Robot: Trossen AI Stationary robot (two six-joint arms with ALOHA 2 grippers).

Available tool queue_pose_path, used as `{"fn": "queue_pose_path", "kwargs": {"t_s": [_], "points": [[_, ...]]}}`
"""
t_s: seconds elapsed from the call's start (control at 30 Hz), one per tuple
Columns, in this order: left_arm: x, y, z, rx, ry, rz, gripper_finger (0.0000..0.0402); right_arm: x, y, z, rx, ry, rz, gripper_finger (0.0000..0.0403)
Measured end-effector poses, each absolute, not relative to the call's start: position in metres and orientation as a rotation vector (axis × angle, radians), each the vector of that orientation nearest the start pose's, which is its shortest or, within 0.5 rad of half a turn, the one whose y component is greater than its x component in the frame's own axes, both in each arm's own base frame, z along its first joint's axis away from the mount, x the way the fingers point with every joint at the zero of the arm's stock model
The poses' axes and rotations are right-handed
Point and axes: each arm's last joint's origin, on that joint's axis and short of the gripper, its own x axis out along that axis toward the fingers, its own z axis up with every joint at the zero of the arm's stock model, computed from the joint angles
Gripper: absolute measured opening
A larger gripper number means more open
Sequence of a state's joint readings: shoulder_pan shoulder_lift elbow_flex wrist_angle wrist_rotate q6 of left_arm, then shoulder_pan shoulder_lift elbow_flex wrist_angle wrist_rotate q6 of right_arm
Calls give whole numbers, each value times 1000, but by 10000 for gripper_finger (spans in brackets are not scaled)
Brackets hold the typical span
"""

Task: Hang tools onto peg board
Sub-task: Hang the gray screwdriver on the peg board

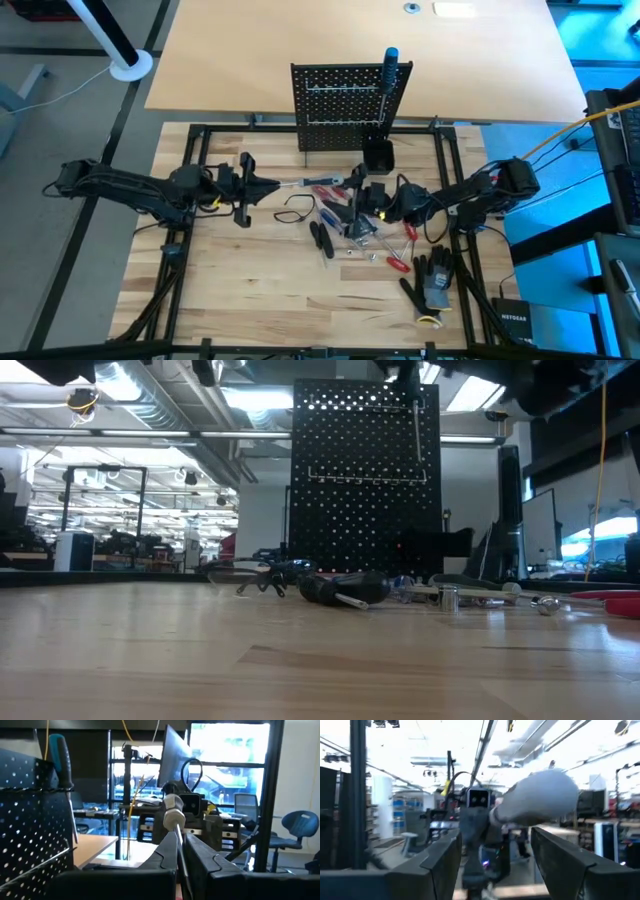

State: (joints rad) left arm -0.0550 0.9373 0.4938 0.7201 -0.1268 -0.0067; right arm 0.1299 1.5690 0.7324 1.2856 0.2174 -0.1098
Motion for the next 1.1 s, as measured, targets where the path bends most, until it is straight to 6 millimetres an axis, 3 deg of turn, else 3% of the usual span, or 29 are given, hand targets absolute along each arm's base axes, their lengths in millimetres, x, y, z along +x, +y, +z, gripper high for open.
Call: {"fn": "queue_pose_path", "kwargs": {"t_s": [0.2, 0.6, 0.83, 1.1], "points": [[203, -11, 295, -19, -309, 57, 3, 327, 37, 284, -93, -488, -119, 237], [203, -13, 296, -5, -322, 44, 3, 334, 39, 308, -159, -555, -101, 237], [209, -20, 294, -2, -358, 23, 3, 339, 36, 302, -163, -558, -56, 237], [215, -33, 295, 25, -440, -32, 3, 348, 31, 283, -96, -689, 36, 237]]}}
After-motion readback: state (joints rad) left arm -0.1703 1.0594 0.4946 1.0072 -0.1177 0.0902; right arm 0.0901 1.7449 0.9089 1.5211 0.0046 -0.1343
